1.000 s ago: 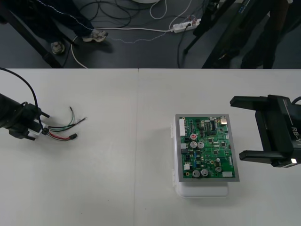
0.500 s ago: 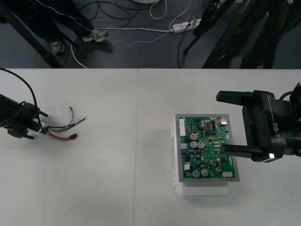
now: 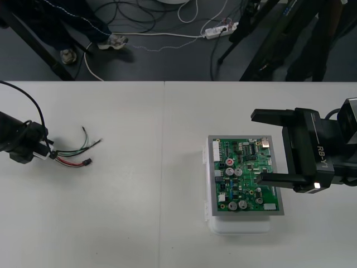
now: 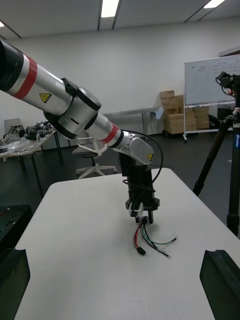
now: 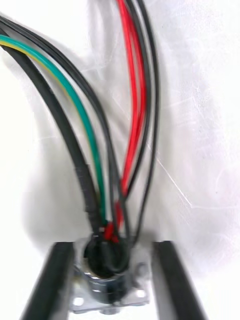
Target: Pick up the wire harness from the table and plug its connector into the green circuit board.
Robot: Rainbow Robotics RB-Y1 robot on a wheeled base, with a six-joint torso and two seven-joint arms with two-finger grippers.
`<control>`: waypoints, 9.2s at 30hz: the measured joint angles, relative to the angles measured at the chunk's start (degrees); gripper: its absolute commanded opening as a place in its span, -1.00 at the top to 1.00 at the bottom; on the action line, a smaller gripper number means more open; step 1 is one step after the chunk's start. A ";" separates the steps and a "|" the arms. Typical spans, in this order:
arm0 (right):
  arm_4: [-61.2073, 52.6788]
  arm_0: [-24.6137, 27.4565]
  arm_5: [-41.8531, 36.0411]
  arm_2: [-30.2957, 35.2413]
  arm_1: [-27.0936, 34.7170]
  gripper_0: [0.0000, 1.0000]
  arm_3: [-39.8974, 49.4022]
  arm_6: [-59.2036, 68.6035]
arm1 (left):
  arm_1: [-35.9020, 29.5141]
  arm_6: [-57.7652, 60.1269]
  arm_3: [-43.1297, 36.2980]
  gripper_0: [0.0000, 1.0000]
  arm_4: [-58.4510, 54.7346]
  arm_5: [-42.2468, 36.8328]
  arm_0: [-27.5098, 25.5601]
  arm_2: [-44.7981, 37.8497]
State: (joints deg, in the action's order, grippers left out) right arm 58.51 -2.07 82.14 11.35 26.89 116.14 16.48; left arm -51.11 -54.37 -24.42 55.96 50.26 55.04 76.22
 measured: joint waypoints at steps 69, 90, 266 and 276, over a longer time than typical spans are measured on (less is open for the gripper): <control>0.02 -0.14 0.03 -0.20 0.00 -1.00 0.02 0.39 | -15.63 28.16 -23.93 1.00 -2.10 36.29 8.31 -16.41; -0.39 -0.15 0.04 -0.19 0.00 -1.00 0.02 1.31 | -17.30 51.59 -40.45 1.00 -12.26 36.89 8.33 -21.28; -28.23 -28.50 7.51 -20.99 1.64 -1.00 -22.36 8.79 | 25.70 128.19 -99.01 1.00 3.19 38.28 -42.60 -71.76; -28.26 -28.50 7.51 -20.99 1.64 1.00 -22.36 8.79 | 25.70 128.18 -99.01 1.00 3.19 38.28 -42.60 -71.75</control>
State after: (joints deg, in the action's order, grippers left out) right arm 30.25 -30.57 89.65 -9.64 28.53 93.79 25.27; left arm -25.41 73.81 -123.43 59.15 88.54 12.44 4.46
